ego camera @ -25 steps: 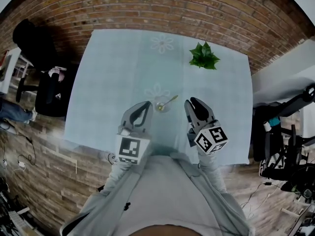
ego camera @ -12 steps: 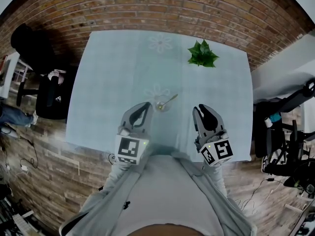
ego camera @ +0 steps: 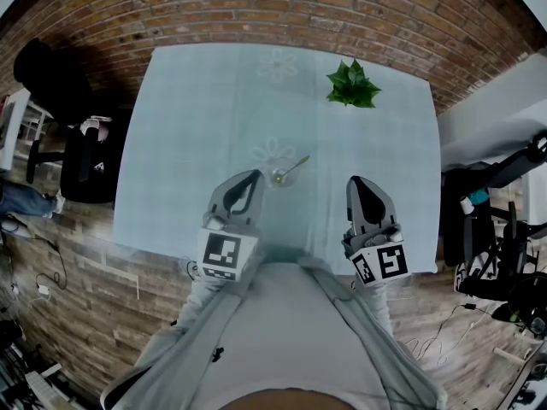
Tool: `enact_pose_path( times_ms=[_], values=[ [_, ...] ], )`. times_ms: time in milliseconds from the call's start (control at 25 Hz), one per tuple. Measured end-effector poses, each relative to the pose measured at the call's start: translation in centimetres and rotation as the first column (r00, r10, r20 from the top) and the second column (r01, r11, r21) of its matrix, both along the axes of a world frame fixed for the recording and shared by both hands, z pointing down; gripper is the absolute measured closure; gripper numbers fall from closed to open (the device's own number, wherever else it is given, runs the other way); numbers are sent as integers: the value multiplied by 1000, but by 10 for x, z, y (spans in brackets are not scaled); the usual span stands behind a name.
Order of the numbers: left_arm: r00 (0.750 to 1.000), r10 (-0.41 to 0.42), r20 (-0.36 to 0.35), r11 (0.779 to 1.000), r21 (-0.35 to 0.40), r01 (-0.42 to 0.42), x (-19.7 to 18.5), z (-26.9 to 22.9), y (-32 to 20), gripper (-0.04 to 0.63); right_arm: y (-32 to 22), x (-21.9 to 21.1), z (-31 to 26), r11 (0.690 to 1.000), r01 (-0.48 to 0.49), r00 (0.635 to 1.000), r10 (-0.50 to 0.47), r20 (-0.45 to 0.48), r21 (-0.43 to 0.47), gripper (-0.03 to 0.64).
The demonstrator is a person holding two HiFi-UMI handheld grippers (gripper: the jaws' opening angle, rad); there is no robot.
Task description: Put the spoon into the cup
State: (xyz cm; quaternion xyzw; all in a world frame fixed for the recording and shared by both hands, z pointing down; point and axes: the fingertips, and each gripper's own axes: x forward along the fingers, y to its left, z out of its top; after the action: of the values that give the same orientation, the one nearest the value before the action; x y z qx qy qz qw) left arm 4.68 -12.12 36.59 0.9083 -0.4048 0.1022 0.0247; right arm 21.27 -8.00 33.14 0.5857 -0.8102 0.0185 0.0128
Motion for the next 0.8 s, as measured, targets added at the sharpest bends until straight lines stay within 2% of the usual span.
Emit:
enact_pose_path(
  times_ms=[320, 800],
  values=[
    [1000, -16, -1, 1000, -9, 16, -4, 3, -3, 575, -1, -5, 12, 1000, 0, 1000, 0, 3, -30, 601],
    [999, -40, 0, 999, -15, 40, -10, 5, -6, 575, -6, -8, 14, 1000, 7, 1000, -7, 13, -30, 601]
  ],
)
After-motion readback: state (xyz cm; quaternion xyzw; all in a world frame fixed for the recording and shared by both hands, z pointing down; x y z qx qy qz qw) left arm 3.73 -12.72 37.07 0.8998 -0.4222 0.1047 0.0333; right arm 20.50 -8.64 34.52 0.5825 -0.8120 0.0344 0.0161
